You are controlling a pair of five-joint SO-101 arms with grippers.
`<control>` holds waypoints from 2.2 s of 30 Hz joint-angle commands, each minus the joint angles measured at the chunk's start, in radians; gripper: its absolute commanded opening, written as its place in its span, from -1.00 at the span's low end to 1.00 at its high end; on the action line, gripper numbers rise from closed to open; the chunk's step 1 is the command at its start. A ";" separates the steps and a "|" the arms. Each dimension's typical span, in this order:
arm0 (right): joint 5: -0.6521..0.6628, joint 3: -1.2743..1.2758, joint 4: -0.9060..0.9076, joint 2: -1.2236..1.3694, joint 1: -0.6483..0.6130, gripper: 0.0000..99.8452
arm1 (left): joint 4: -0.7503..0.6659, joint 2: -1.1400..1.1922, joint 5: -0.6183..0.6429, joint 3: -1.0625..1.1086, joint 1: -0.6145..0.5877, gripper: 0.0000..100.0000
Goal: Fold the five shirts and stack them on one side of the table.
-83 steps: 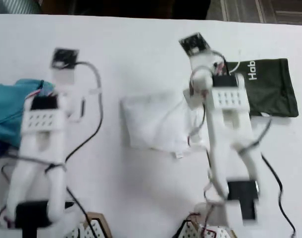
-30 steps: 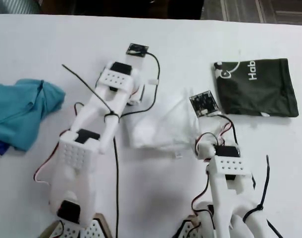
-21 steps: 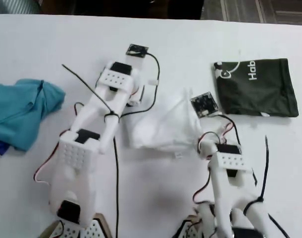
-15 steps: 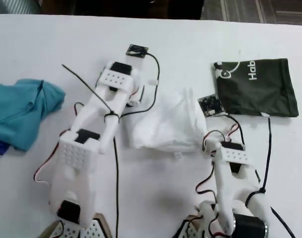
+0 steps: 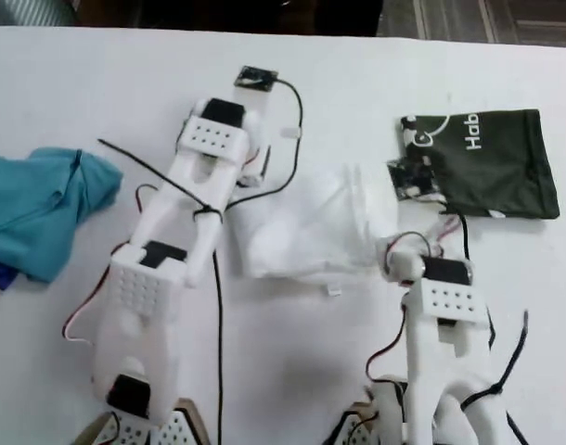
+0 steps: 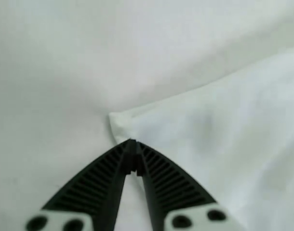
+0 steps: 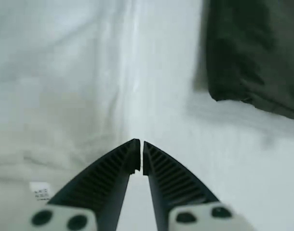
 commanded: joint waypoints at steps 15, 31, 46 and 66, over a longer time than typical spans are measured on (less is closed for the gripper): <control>-0.060 -0.087 -0.096 0.317 -0.090 -0.96 | -0.020 0.110 0.000 -0.031 -0.023 -0.95; 0.011 -0.138 0.022 0.228 -0.038 -0.96 | 0.025 0.101 0.002 -0.062 -0.023 -0.95; -0.052 -0.040 0.071 0.015 -0.285 -0.96 | 0.296 0.114 0.005 -0.377 -0.058 -0.95; -0.046 -0.057 0.151 -0.067 -0.246 -0.96 | 0.307 0.104 0.003 -0.375 -0.101 -0.95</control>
